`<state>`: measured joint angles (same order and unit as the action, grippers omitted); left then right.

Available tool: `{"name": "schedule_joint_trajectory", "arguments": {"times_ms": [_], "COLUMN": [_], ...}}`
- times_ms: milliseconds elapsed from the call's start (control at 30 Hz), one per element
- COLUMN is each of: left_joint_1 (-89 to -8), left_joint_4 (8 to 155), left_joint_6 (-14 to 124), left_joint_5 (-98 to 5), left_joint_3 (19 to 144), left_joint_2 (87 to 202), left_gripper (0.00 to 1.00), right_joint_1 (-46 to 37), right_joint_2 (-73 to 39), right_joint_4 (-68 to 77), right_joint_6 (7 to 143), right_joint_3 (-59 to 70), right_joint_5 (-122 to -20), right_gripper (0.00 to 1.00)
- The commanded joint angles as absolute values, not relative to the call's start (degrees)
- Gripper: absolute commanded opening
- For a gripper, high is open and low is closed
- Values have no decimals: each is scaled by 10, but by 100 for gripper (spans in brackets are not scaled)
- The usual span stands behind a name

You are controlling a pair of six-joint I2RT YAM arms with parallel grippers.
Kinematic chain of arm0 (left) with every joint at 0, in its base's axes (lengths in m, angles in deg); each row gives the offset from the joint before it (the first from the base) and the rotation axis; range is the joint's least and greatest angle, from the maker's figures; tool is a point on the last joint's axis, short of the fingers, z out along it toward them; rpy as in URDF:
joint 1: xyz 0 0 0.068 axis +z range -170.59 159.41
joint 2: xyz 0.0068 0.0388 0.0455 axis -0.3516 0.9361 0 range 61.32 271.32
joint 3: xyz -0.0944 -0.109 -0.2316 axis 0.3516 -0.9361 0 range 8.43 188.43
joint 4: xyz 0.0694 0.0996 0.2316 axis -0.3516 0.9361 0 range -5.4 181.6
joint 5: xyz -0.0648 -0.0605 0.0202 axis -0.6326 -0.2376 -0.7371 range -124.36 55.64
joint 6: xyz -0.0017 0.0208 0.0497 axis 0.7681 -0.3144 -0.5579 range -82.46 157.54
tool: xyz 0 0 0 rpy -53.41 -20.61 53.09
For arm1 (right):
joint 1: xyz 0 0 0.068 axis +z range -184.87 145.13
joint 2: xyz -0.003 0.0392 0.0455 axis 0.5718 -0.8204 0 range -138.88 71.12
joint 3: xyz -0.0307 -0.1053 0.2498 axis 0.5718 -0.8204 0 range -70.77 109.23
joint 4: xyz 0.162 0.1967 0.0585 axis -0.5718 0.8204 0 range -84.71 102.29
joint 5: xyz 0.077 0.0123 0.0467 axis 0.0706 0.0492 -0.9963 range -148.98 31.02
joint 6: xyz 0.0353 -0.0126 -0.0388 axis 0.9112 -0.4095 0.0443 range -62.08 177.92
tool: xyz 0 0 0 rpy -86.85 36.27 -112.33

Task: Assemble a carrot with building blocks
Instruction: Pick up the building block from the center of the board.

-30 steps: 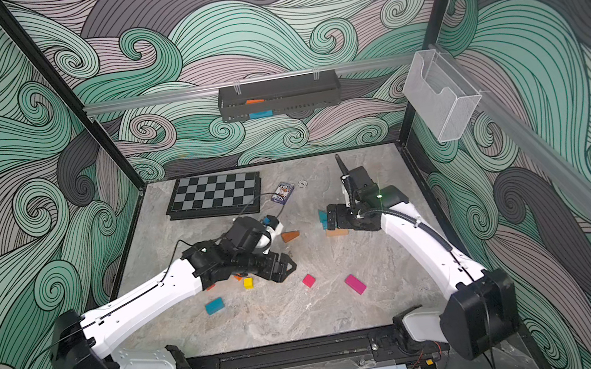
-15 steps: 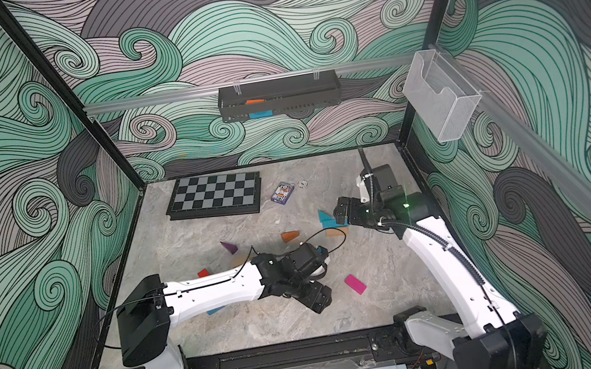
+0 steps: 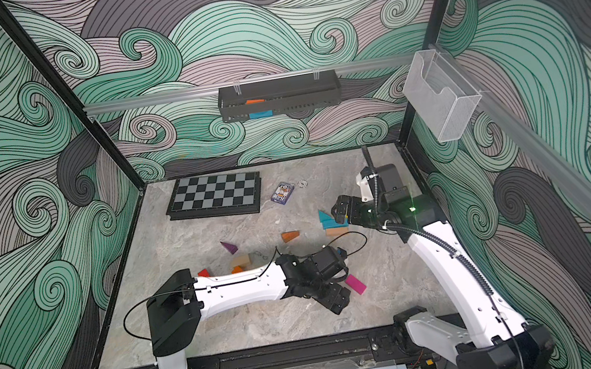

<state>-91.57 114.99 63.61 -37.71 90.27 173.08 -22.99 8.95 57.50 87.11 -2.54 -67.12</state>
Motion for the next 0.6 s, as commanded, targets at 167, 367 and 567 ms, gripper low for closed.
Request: {"name": "schedule_joint_trajectory", "arguments": {"times_ms": [167, 367, 567], "left_joint_1": [-924, -931, -933], "left_joint_4": [1157, 1166, 1171], "left_joint_6": [624, 616, 619], "left_joint_5": [-357, -342, -314], "left_joint_3": [954, 996, 1038], "left_joint_2": [1779, 1817, 1861], "left_gripper": [88, 88, 88], "right_joint_1": [-231, -232, -230], "right_joint_2": [90, 91, 89], "right_joint_4": [580, 579, 578], "right_joint_6": [880, 880, 881], "right_joint_3": [2, 2, 2], "right_joint_5": [-685, -689, -695], "right_gripper": [99, 99, 99]}}
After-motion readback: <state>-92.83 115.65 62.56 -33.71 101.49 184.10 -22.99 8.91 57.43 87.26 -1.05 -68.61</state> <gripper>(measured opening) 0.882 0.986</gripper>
